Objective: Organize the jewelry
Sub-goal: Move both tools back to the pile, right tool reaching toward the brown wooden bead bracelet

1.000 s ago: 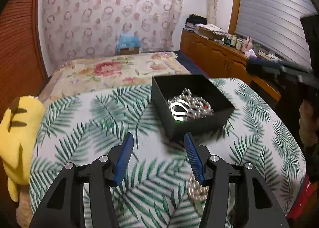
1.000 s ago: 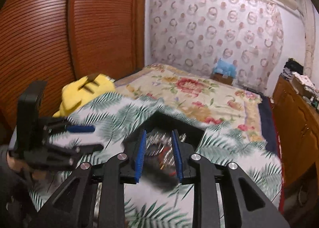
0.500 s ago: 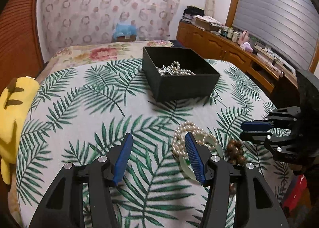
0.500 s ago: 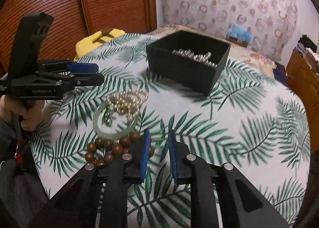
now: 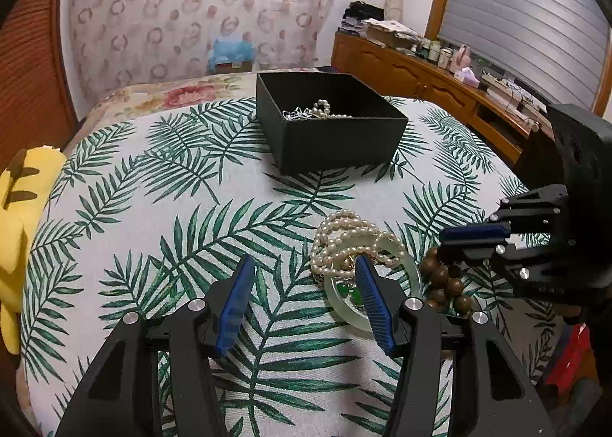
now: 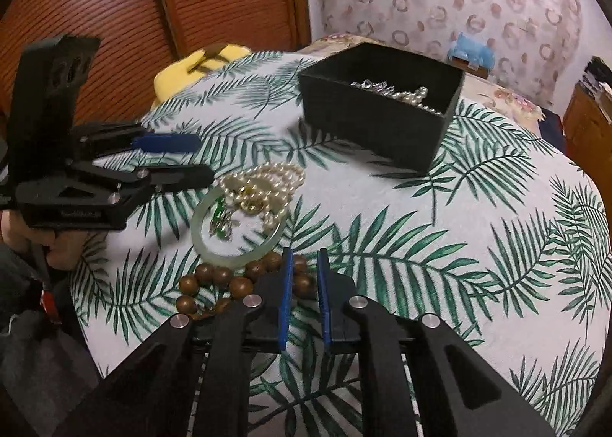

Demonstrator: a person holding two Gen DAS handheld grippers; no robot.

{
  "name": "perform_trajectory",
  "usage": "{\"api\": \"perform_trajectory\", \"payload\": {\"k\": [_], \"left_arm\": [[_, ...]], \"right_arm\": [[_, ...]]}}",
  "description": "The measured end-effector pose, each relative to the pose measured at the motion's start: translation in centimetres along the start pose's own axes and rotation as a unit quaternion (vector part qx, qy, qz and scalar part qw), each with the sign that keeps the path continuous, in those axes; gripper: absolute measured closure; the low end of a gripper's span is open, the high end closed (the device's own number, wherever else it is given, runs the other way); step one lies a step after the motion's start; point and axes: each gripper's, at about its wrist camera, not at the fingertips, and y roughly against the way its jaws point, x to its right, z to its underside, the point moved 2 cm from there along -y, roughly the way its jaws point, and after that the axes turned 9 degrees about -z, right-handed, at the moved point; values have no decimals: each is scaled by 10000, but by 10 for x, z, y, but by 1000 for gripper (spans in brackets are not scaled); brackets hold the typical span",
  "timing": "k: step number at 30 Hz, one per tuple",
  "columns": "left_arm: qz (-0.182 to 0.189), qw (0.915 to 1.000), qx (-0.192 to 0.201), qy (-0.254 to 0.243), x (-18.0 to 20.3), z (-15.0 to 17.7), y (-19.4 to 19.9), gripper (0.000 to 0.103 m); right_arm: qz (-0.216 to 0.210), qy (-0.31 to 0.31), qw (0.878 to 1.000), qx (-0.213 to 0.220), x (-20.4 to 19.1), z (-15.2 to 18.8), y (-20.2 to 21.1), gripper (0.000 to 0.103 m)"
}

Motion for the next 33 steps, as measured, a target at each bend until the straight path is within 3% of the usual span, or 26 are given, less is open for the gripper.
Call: {"api": "perform_trajectory", "payload": {"k": [13, 25, 31, 33], "left_arm": [[22, 10000, -21, 0, 1, 2, -2, 51], [164, 9998, -107, 45, 6, 0, -9, 51], [318, 9994, -146, 27, 7, -11, -15, 56], [333, 9993, -195, 17, 7, -15, -19, 63]], "right_arm": [[117, 102, 9998, -115, 0, 4, -6, 88], [261, 47, 9945, 1014, -1, -14, 72, 89], [336, 71, 9920, 1216, 1, -20, 91, 89], [359, 78, 9917, 1233, 2, -21, 93, 89]]}}
